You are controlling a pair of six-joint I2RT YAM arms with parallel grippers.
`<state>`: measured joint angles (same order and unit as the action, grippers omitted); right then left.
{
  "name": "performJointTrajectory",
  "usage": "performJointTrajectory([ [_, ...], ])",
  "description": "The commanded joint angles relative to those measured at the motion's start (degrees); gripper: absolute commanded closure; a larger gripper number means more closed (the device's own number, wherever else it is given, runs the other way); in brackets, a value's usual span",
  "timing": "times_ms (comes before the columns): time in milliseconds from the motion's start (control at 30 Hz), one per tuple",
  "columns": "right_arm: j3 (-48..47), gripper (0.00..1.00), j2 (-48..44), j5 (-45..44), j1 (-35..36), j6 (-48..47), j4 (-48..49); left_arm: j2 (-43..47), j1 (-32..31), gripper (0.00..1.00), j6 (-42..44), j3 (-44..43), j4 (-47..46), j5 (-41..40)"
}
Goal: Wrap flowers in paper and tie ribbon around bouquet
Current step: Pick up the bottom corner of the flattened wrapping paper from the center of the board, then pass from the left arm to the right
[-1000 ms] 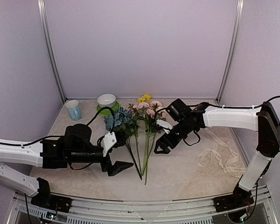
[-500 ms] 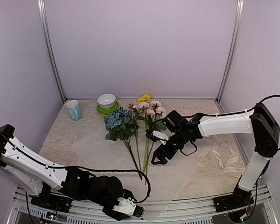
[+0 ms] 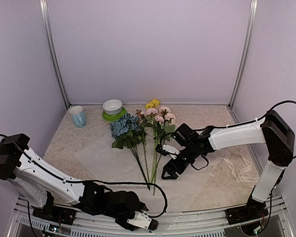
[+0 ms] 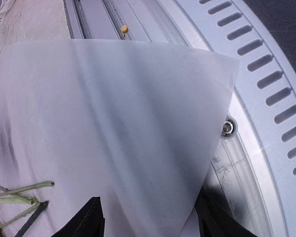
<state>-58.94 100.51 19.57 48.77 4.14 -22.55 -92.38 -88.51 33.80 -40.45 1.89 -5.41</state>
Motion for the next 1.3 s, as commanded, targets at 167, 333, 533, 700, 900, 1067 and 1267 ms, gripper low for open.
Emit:
performJointTrajectory([
  [167, -0.89, 0.16, 1.43, 1.34, 0.76, -0.25, 0.84, -3.20, 1.28, 0.64, 0.82, -2.29, -4.09, -4.85],
  [333, -1.55, 0.16, 2.60, 3.40, 0.72, -0.86, 1.14, -1.93, 2.42, 0.99, -1.49, -0.87, -9.08, -5.79],
  [533, -2.90, 0.16, 3.32, 3.71, 0.70, -1.69, -0.32, 0.45, 4.69, 1.00, -5.56, -1.18, -9.09, -3.95],
  [700, -4.30, 0.15, 0.37, 5.64, 0.47, -3.25, -1.73, 3.70, 8.46, 1.00, -10.12, 0.11, -9.81, -0.05],
  [900, -2.87, 0.14, -5.78, 12.24, -3.12, -3.64, -1.31, 8.16, 13.76, 1.00, -14.30, 3.21, -12.66, 5.95],
  [1067, 0.70, 0.12, -10.45, 19.84, -6.60, -3.50, 2.37, 9.59, 17.20, 1.00, -16.11, 4.72, -13.14, 7.60],
  [1267, 3.51, 0.11, -12.66, 28.50, -6.77, -4.38, 3.88, 8.93, 20.65, 1.00, -17.26, 4.11, -12.11, 7.27],
])
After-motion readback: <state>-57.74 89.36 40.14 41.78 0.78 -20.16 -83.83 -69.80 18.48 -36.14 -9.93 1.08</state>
